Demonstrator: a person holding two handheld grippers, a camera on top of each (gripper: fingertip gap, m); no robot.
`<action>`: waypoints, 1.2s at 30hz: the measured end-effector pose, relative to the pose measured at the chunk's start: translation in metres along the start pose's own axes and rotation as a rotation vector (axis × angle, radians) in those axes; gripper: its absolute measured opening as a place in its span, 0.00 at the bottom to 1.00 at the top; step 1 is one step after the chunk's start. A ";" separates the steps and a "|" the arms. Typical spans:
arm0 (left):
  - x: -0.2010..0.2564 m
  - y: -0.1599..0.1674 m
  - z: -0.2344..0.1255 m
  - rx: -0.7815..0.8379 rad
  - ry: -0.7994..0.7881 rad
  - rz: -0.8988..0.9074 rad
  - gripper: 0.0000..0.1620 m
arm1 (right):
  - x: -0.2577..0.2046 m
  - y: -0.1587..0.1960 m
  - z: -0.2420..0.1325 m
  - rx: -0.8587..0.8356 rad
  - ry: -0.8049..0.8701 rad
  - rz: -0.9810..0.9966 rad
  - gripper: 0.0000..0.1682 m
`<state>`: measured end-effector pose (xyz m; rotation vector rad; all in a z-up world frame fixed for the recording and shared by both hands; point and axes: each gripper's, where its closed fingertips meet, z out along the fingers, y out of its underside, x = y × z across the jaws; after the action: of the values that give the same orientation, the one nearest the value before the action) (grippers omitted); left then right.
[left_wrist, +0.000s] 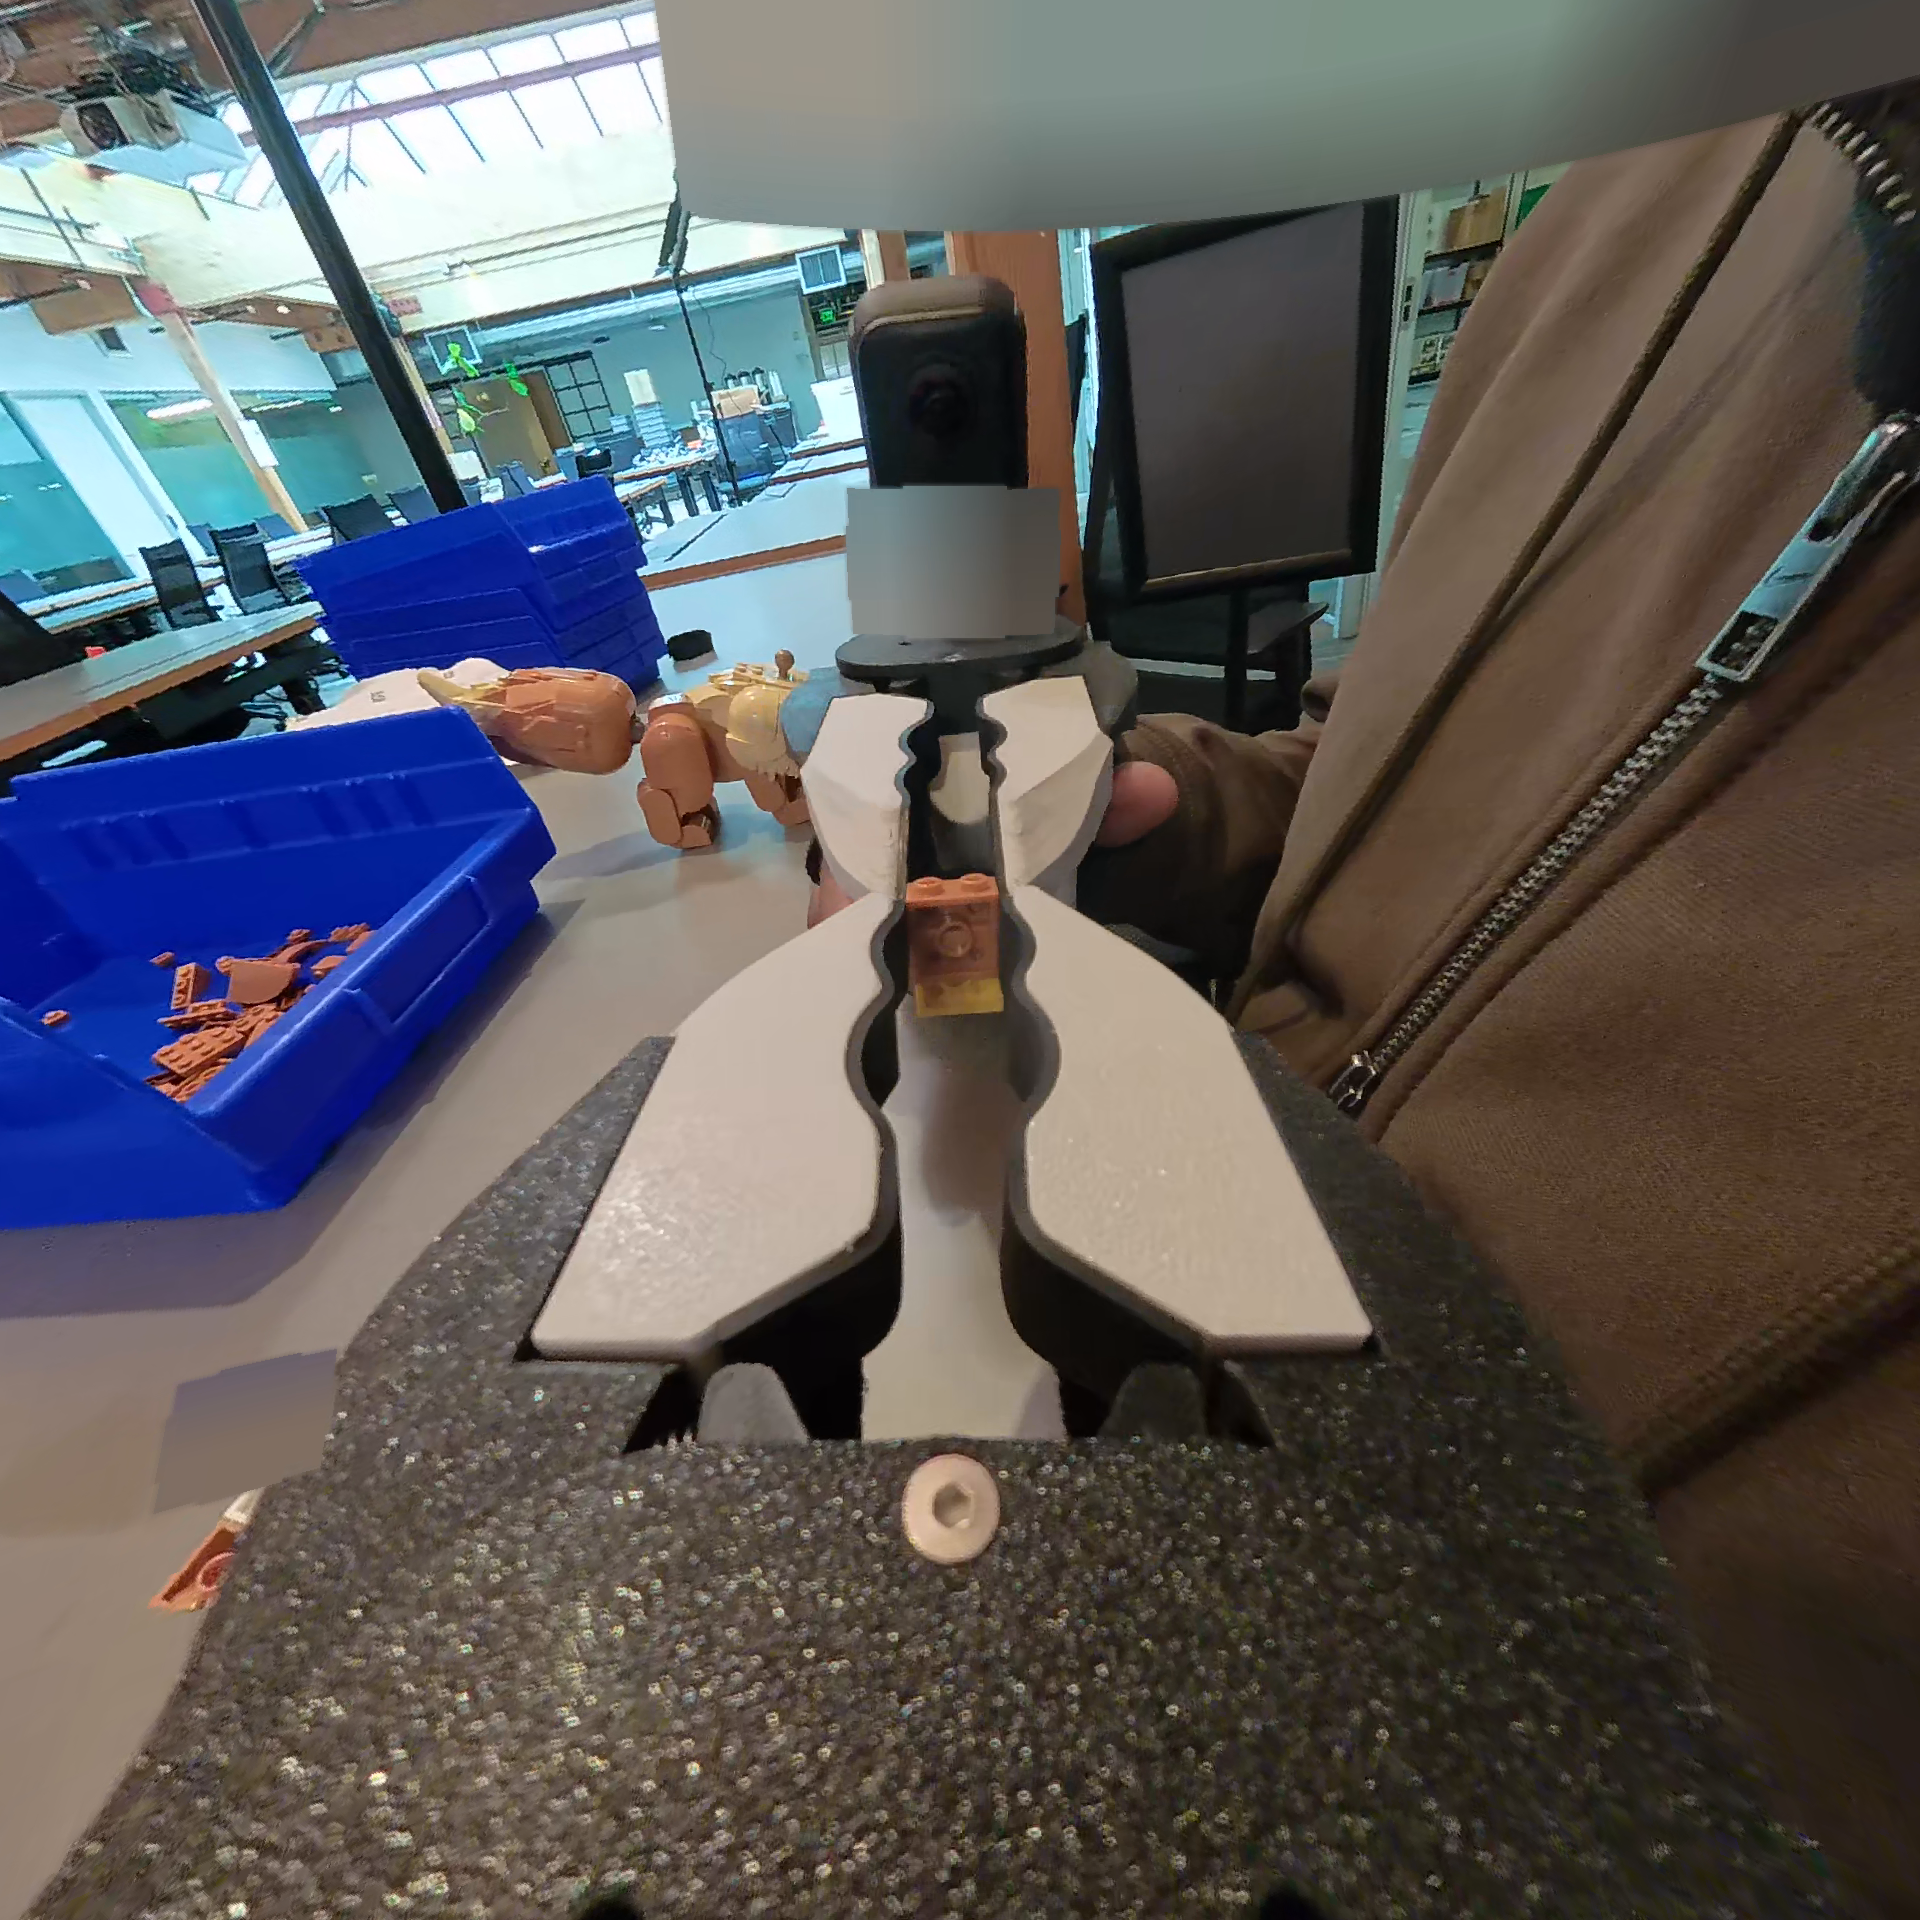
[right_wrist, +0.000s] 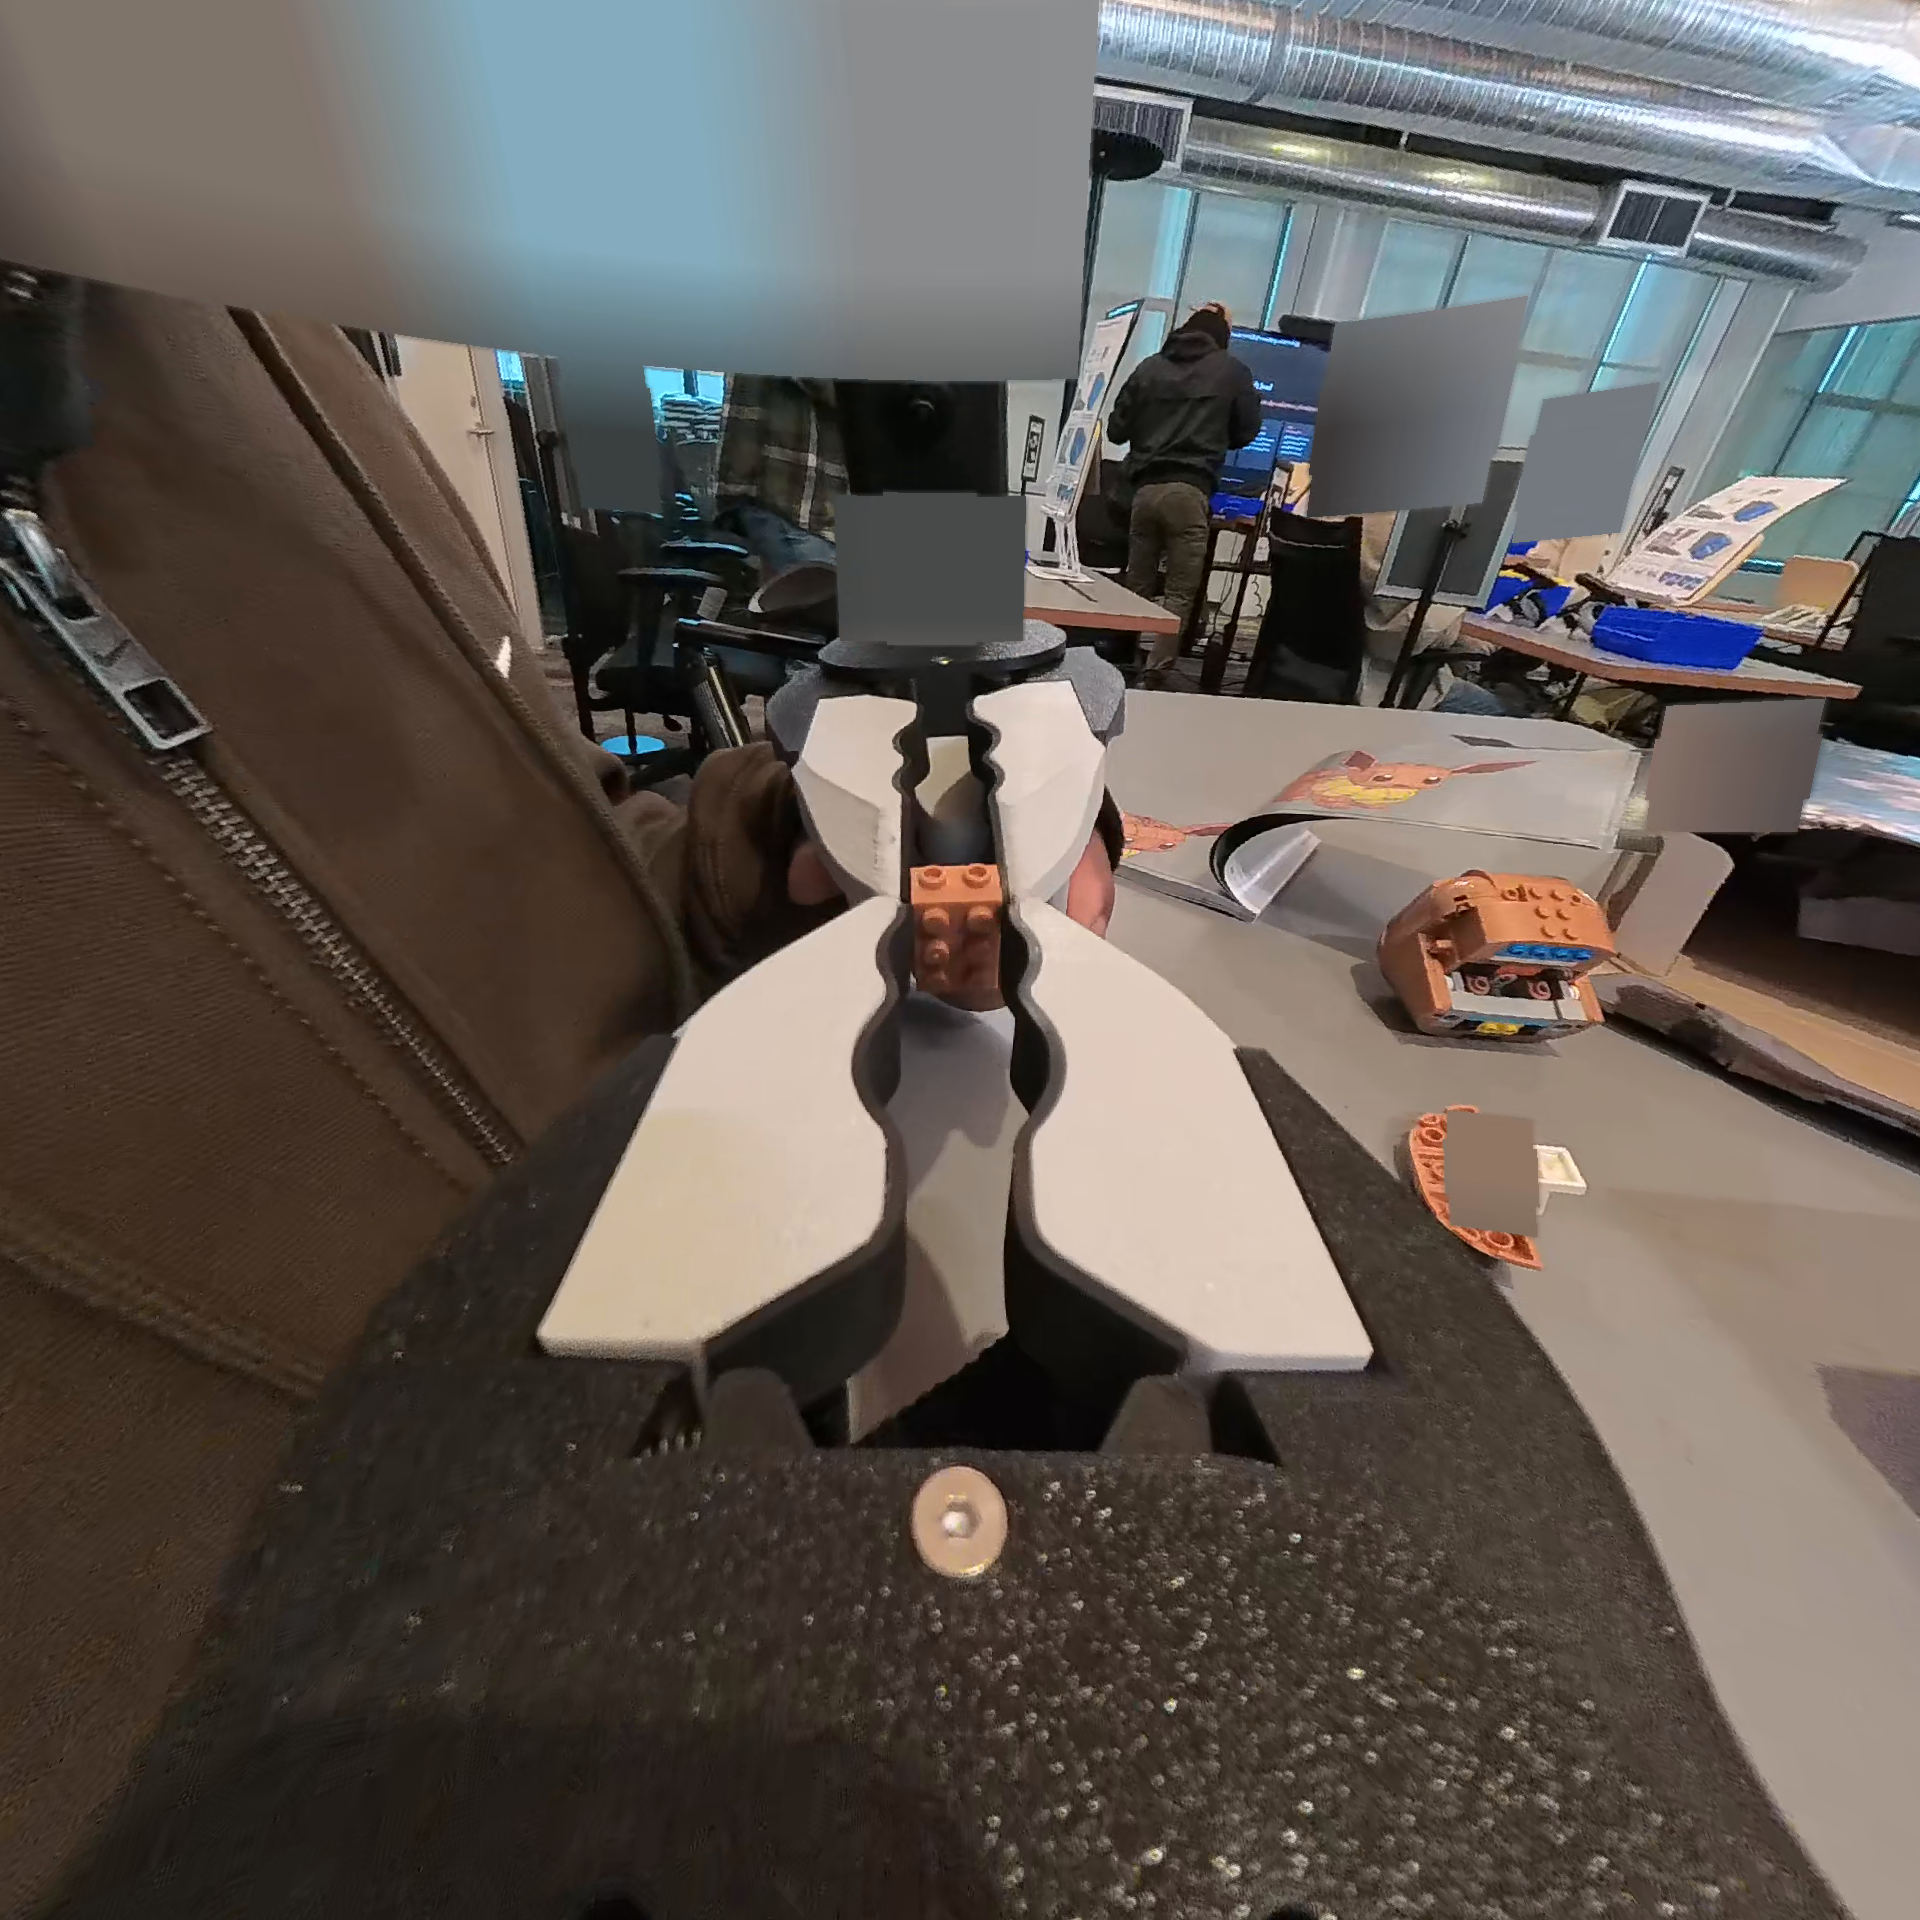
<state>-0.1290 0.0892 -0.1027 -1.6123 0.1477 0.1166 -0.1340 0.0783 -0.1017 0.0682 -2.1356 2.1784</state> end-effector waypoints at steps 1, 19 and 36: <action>0.000 0.000 0.000 0.000 0.002 -0.004 0.10 | 0.000 0.000 0.000 0.000 0.000 -0.001 0.09; 0.000 0.004 0.003 -0.004 0.006 -0.031 0.10 | 0.000 0.003 -0.003 -0.040 0.031 -0.067 0.09; -0.001 0.008 0.000 -0.045 0.021 -0.079 0.10 | -0.001 0.006 -0.003 -0.055 0.035 -0.057 0.07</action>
<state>-0.1313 0.0893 -0.1109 -1.6628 0.0980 0.0417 -0.1332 0.0807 -0.1075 0.0852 -2.1457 2.0731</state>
